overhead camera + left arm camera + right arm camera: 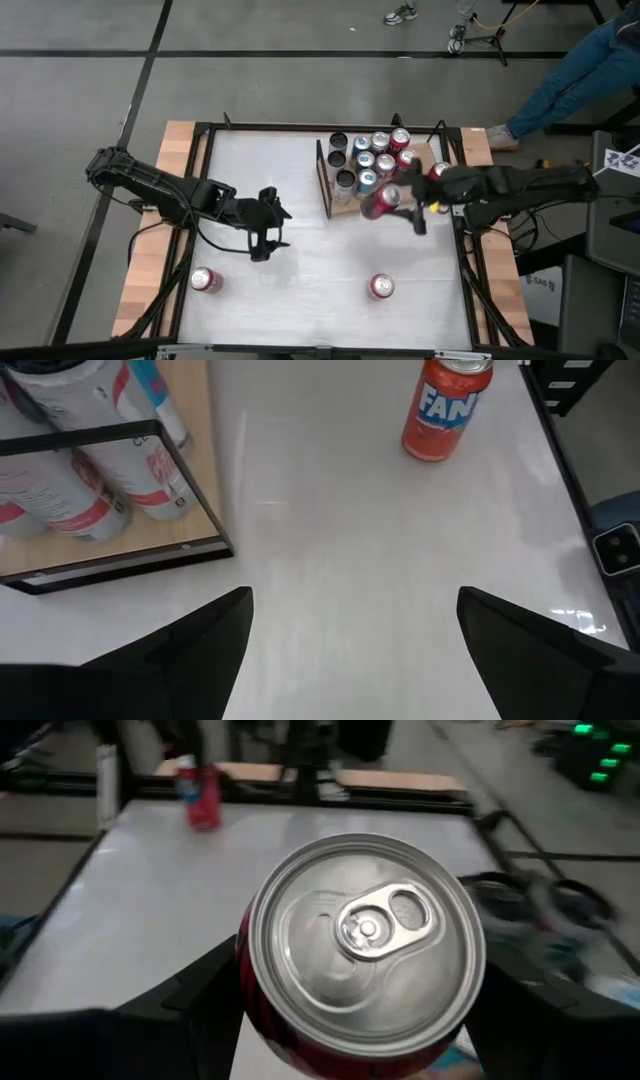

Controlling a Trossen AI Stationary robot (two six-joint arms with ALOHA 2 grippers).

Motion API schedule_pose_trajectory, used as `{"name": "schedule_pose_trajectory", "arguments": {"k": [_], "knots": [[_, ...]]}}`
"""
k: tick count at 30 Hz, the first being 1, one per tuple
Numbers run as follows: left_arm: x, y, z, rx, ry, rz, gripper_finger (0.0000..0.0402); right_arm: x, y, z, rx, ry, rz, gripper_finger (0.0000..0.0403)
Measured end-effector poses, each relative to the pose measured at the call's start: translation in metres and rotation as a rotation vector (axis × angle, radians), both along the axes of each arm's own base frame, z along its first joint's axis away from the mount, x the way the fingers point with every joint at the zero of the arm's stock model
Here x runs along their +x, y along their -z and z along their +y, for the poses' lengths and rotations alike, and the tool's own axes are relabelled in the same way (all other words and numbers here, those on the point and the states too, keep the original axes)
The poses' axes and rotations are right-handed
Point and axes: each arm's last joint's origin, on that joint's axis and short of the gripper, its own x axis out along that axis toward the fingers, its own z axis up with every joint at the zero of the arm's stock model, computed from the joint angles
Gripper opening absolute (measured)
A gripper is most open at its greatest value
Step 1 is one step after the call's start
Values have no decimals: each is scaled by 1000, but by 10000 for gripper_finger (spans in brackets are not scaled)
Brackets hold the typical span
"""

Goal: Place canned beverage on shelf
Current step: Put the red soda can on the shelf aligned with the other red soda can

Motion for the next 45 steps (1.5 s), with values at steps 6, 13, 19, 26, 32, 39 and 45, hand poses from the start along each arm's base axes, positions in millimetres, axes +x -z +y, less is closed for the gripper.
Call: {"name": "schedule_pose_trajectory", "arguments": {"k": [6, 13, 19, 26, 32, 39, 45], "knots": [[0, 0, 0, 3, -2, 0, 342, -22, -10, -28, 14, 104, 30, 287], [0, 0, 0, 3, -2, 0, 342, -44, -44, -47, -18, 226, 109, 287], [0, 0, 0, 3, -2, 0, 342, -62, -65, -56, -61, 324, 129, 287], [0, 0, 0, 3, -3, 0, 342, -82, -56, -68, -76, 492, 294, 287], [0, 0, 0, 3, -3, 0, 342, -89, -53, -78, -81, 580, 343, 287], [0, 0, 0, 3, -2, 0, 342, -87, -50, -93, -88, 628, 395, 287], [0, 0, 0, 3, -2, 0, 342, -83, -46, -109, -75, 610, 428, 287]]}}
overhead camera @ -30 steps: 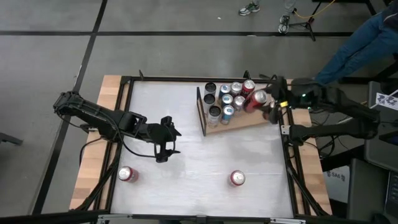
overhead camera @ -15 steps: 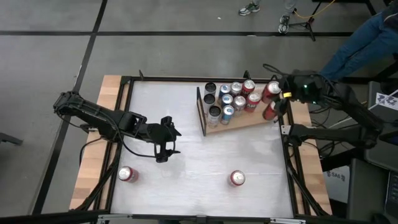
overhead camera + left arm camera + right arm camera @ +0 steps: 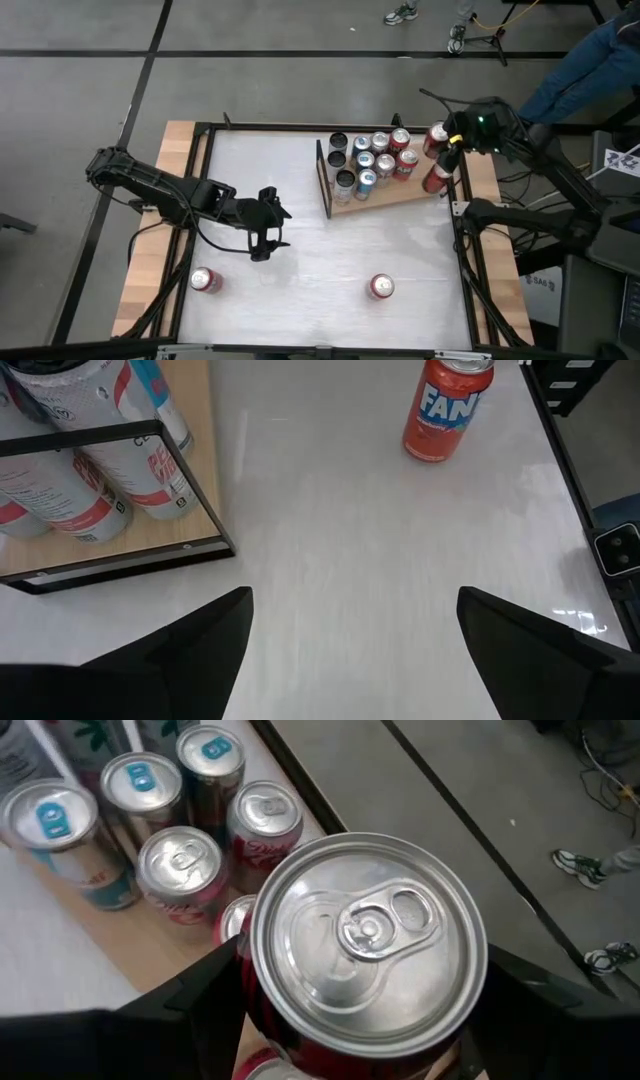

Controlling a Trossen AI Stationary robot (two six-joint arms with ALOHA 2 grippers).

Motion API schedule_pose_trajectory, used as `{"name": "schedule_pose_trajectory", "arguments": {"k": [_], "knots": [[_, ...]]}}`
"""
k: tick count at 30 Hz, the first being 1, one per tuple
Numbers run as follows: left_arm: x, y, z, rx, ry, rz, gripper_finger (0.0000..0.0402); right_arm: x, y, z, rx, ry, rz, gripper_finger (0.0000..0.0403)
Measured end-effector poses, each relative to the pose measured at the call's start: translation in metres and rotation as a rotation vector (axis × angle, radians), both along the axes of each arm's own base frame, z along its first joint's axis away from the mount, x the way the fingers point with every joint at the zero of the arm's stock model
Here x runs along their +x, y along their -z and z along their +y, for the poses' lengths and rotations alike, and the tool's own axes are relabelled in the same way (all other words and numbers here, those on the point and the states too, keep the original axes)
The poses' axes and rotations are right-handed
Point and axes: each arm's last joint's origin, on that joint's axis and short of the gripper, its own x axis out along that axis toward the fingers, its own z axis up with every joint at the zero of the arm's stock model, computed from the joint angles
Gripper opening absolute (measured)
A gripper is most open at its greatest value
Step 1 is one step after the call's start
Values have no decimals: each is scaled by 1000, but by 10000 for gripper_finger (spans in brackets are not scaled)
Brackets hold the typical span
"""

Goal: Place canned beverage on shelf
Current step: Put the red soda can on the shelf aligned with the other red soda can

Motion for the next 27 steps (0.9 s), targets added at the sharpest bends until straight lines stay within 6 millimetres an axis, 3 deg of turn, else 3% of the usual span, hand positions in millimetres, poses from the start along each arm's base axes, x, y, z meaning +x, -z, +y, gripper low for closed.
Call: {"name": "schedule_pose_trajectory", "arguments": {"k": [7, 20, 27], "knots": [[0, 0, 0, 0, 0, 0, 342, 2, 6, -19, 19, 4, -20, 287], [0, 0, 0, 10, -11, -3, 342, 1, 62, -54, 13, 120, -30, 287], [0, 0, 0, 10, -11, -3, 342, 0, 92, -60, 49, 149, -4, 287]]}}
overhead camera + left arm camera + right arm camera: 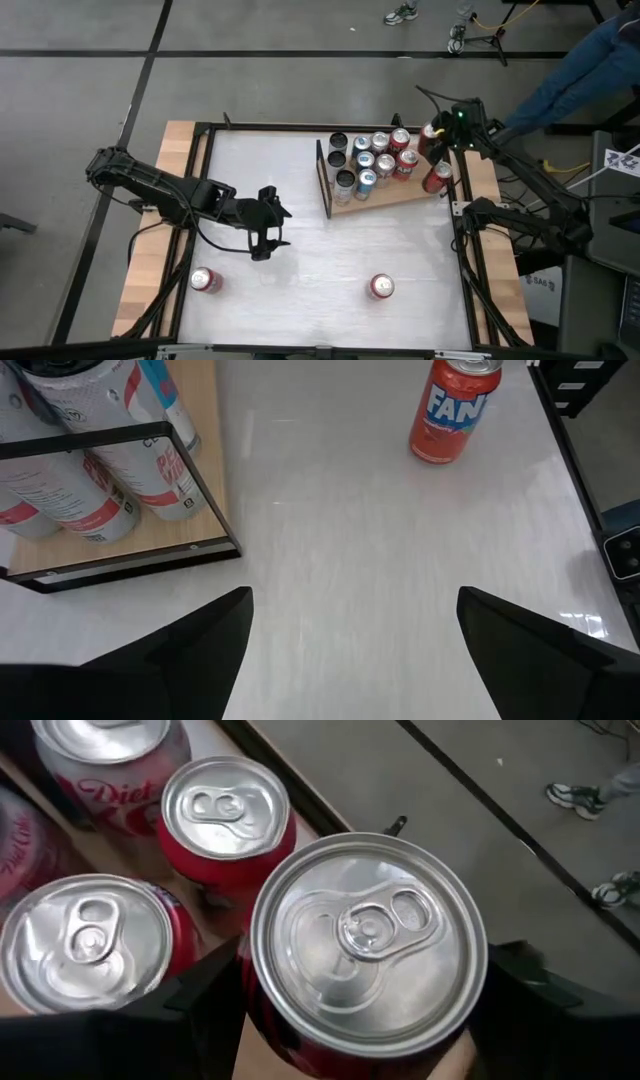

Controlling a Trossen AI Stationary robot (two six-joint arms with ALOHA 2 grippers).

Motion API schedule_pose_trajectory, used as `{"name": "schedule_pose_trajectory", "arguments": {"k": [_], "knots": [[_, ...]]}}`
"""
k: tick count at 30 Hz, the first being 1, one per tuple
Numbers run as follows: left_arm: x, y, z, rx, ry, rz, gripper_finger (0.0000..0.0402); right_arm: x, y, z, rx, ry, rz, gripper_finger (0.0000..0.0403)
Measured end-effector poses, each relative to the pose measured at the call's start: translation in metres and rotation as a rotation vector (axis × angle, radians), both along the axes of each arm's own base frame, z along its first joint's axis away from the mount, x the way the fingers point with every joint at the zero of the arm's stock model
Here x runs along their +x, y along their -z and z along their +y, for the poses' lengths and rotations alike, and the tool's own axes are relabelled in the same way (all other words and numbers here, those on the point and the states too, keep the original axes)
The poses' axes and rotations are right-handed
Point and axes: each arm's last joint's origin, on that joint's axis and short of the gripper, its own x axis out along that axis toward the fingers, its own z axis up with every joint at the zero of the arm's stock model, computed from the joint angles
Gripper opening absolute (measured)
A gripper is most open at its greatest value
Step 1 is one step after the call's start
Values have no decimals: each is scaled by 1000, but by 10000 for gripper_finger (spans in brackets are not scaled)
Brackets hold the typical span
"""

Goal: Place canned beverage on shelf
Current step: Put the red soda can on the shelf aligned with the other red soda can

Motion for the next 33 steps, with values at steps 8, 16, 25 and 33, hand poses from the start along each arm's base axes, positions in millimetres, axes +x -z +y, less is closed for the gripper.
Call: {"name": "schedule_pose_trajectory", "arguments": {"k": [8, 16, 25, 33], "knots": [[0, 0, 0, 0, 0, 0, 342, 2, 20, -3, 1, -6, -5, 287], [0, 0, 0, -1, 0, 0, 342, 2, 33, -2, 18, 0, 0, 287], [0, 0, 0, -1, 0, 0, 342, 1, 40, -1, 44, 12, 5, 287], [0, 0, 0, -1, 0, 0, 342, 1, 40, -1, 45, 23, 5, 290]]}}
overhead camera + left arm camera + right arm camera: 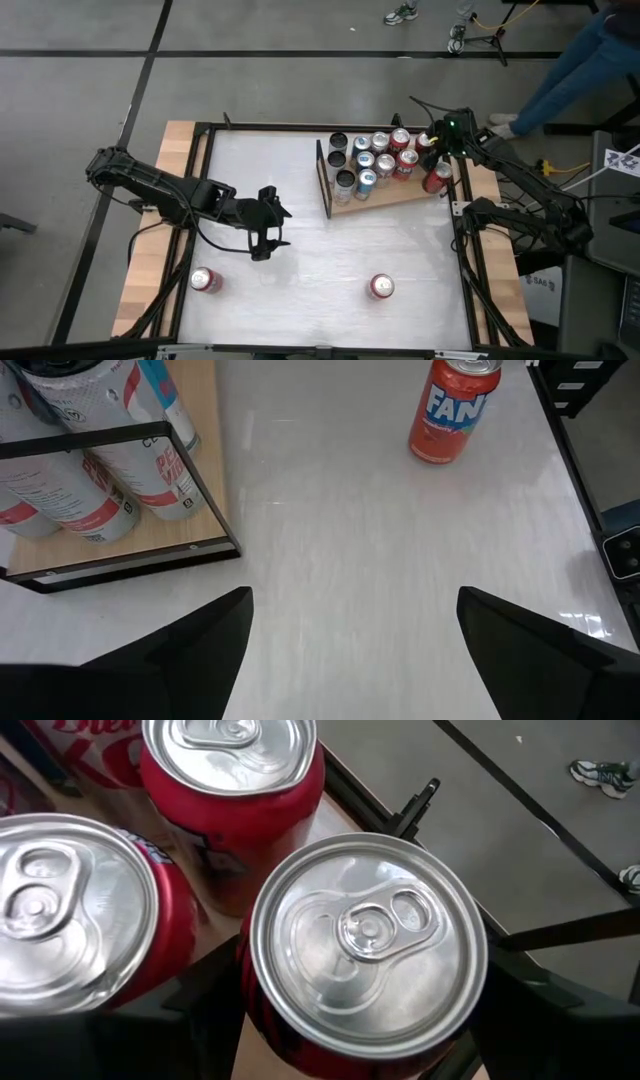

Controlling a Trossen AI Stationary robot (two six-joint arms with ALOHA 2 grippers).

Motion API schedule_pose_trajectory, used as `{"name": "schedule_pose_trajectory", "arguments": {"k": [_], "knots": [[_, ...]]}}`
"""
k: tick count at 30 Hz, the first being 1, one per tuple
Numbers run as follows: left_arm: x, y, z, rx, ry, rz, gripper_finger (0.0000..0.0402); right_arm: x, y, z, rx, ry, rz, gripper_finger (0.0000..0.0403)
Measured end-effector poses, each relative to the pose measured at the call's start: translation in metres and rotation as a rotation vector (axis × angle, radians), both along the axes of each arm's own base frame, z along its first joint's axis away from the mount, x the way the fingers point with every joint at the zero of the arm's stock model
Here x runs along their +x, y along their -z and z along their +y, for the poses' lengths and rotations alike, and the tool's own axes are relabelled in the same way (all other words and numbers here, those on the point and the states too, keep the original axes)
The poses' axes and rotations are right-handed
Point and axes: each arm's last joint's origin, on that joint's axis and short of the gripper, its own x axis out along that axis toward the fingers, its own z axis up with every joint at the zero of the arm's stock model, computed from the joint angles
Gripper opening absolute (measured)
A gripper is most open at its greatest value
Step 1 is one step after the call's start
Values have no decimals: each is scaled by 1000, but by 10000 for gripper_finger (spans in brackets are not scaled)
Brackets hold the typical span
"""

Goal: Place canned beverage on shelf
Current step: Put the red soda can on the shelf aligned with the other red soda can

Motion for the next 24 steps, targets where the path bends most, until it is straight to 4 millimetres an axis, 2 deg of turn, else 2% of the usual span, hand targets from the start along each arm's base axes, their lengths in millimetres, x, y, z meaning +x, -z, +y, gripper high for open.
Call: {"name": "schedule_pose_trajectory", "arguments": {"k": [15, 24], "knots": [[0, 0, 0, 0, 0, 0, 342, 0, 0, 1, 8, 0, 5, 324], [0, 0, 0, 0, 0, 0, 342, 0, 0, 1, 9, -2, 6, 327]]}}
